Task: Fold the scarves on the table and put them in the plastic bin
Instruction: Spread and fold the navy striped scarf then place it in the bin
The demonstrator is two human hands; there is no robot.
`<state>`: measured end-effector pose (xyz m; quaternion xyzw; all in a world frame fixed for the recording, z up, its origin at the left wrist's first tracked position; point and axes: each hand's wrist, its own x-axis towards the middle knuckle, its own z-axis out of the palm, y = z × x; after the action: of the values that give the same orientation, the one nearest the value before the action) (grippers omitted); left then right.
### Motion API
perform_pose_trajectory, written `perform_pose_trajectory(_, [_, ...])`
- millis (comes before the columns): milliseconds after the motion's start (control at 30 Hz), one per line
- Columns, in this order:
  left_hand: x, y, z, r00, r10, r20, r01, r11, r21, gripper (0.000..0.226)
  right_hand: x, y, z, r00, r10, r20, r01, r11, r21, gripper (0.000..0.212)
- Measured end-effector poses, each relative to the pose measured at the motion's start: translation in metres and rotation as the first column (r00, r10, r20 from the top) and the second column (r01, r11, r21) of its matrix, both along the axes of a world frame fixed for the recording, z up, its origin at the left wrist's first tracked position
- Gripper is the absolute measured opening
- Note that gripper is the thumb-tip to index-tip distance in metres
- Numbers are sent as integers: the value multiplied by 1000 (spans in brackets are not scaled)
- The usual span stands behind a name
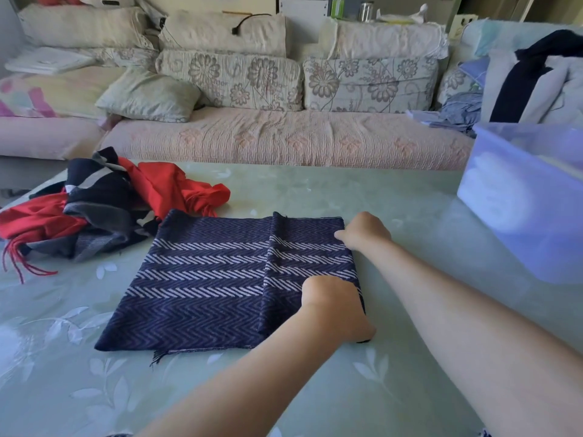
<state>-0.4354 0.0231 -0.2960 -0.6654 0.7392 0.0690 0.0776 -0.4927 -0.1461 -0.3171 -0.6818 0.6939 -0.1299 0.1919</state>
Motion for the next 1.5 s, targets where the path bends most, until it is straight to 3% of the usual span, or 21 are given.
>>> perform_pose_trajectory(67, [2, -1, 2, 999, 33, -43, -32, 999, 29, 25, 3, -2, 2, 998, -24, 64, 22, 999, 41, 28])
perform_pose_trajectory(200, [33, -4, 7, 959, 76, -273, -59, 996, 70, 25, 8, 3, 12, 981, -39, 188, 35, 999, 29, 23])
perform_pose_trajectory(300, [70, 5, 15, 864, 83, -496, -63, 996, 58, 8, 19, 10, 20, 966, 47, 254, -35, 998, -51, 33])
perform_pose_trajectory(367, [95, 20, 23, 764, 79, -640, -70, 997, 39, 32, 32, 15, 26, 953, 87, 290, -63, 994, -89, 34])
perform_pose_trajectory(400, [107, 27, 25, 739, 75, -669, -76, 997, 28, 33, 42, 17, 29, 942, 95, 323, -66, 993, -100, 30])
perform_pose_trajectory(500, [147, 46, 30, 747, 130, -652, -154, 988, 20, 28, 80, 24, 40, 890, 126, 438, -84, 990, -113, 16])
perform_pose_trajectory(600, [190, 66, 32, 742, 241, -625, -289, 957, 25, 30, 127, 34, 46, 859, 177, 480, -135, 983, -121, 18])
perform_pose_trajectory(833, [272, 103, 36, 646, 491, -584, -599, 801, 11, 23, 235, 66, 48, 807, 271, 525, -256, 961, -103, 12])
perform_pose_trajectory(933, [294, 112, 34, 666, 567, -485, -627, 777, 48, 27, 268, 77, 37, 835, 333, 438, -320, 942, -105, 4])
perform_pose_trajectory(1000, [303, 116, 28, 687, 594, -419, -604, 787, 125, 25, 281, 85, 26, 840, 388, 379, -385, 919, -88, 19])
perform_pose_trajectory(1133, [307, 118, 18, 826, 540, -162, -487, 828, 277, 26, 284, 101, 14, 788, 541, 293, -564, 826, -8, 43])
perform_pose_trajectory(1167, [306, 117, 17, 834, 532, -147, -488, 836, 252, 30, 281, 102, 12, 775, 562, 290, -585, 811, -9, 47])
perform_pose_trajectory(1233, [305, 111, 14, 801, 543, -252, -528, 839, 129, 31, 267, 106, 10, 751, 632, 192, -639, 769, -33, 53])
perform_pose_trajectory(1333, [298, 100, -3, 741, 521, -424, -566, 824, 23, 30, 237, 114, 3, 669, 727, -157, -739, 672, -38, 59])
perform_pose_trajectory(1400, [289, 95, -18, 773, 512, -375, -556, 831, -13, 42, 215, 121, -2, 596, 753, -280, -785, 619, -6, 61])
perform_pose_trajectory(1500, [274, 94, -37, 854, 492, -172, -515, 846, -139, 57, 180, 130, -12, 545, 773, -326, -822, 568, -26, 61])
